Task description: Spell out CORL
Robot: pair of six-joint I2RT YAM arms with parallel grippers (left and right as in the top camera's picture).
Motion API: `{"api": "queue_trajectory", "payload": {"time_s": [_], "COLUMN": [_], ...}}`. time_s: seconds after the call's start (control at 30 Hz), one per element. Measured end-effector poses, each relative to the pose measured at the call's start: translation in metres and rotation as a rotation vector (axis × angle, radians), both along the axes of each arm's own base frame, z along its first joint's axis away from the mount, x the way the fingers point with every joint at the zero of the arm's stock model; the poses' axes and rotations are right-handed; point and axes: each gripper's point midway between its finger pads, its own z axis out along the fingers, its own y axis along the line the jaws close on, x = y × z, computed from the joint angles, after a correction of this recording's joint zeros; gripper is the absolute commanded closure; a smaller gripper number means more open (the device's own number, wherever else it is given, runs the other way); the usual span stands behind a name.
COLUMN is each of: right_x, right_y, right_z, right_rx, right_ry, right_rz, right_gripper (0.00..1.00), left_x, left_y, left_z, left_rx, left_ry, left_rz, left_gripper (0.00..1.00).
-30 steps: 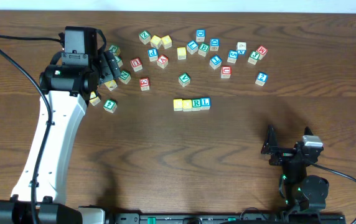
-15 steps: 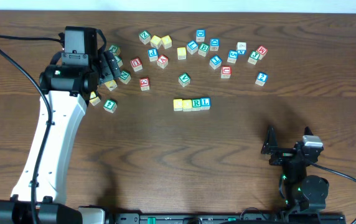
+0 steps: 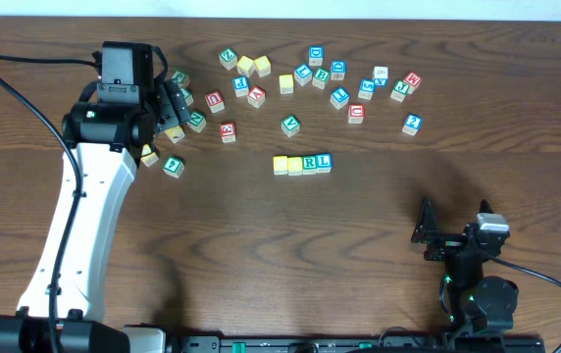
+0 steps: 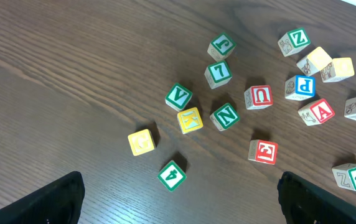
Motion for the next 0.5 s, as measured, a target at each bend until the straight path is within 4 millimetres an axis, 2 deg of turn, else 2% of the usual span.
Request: {"api": "queue_trajectory", "payload": {"time_s": [0.33,0.4,0.5], "right_x": [0.0,0.0,0.0], "right_y": [0.0,0.0,0.0], "right_z": [0.0,0.0,0.0], "right_rx": [0.0,0.0,0.0], "right_ry": [0.0,0.0,0.0], "right_rz": [0.0,0.0,0.0], "right_gripper": [0.01,0.01,0.01], "left_x": [0.0,-0.002,-0.005], "left_y": [0.0,0.0,0.001], "left_z": [0.002,0.007,0.026], "left_rx": [0.0,-0.001,-0.001], "left_ry": [-0.004,-0.019,-0.093], "left_rz": [0.0,0.0,-0.006], "left_gripper": [0.02,0.02,0.02]}}
